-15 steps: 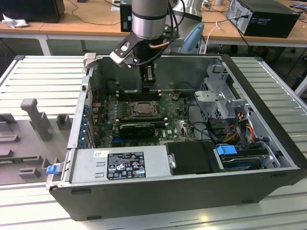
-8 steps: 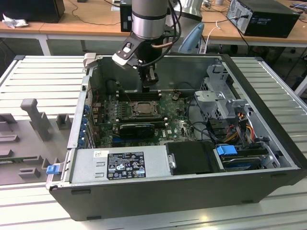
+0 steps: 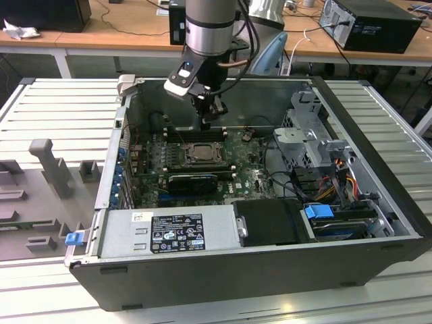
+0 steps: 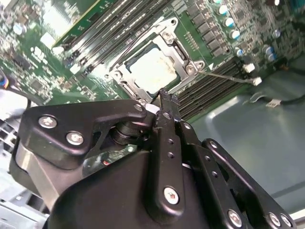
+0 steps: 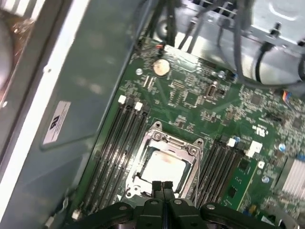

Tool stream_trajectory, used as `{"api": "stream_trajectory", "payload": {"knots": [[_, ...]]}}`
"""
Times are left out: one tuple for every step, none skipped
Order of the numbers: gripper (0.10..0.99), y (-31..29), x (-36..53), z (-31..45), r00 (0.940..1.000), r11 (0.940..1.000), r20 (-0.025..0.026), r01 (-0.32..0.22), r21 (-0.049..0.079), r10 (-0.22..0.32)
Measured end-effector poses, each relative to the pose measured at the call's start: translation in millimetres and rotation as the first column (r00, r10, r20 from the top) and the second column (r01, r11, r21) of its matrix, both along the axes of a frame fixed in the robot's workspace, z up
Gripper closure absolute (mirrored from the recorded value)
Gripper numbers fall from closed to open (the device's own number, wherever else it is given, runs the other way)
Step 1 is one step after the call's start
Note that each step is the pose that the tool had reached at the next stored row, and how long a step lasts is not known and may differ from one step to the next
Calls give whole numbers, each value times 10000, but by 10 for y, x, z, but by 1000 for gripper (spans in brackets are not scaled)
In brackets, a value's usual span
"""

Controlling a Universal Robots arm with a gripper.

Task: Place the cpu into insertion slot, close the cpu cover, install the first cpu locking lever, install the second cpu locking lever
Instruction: 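Install the first cpu locking lever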

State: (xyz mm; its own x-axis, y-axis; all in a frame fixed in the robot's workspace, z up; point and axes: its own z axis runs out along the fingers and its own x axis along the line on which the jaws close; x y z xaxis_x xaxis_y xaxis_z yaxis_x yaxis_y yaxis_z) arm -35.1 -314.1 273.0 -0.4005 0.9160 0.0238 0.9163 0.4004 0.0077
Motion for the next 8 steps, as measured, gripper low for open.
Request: {"api": "stream_trajectory", "payload": {"knots": [[980, 0, 0, 0, 9999, 9999, -1, -129, 0, 129], [980, 0, 0, 0, 9993, 9993, 0, -380, 0, 380], [980, 0, 2, -2, 9977, 9977, 0, -679, 1, 679], [980, 0, 2, -6, 9964, 9964, 2, -846, 4, 846], [980, 0, 2, -7, 9950, 9950, 0, -1000, 1, 1000], [980, 0, 1, -7, 9933, 9933, -1, -1158, -1, 1158], [980, 0, 2, -7, 9921, 9921, -1, -1256, -2, 1256], [980, 0, 2, -8, 9898, 9898, 1, -1427, -1, 1427]]}}
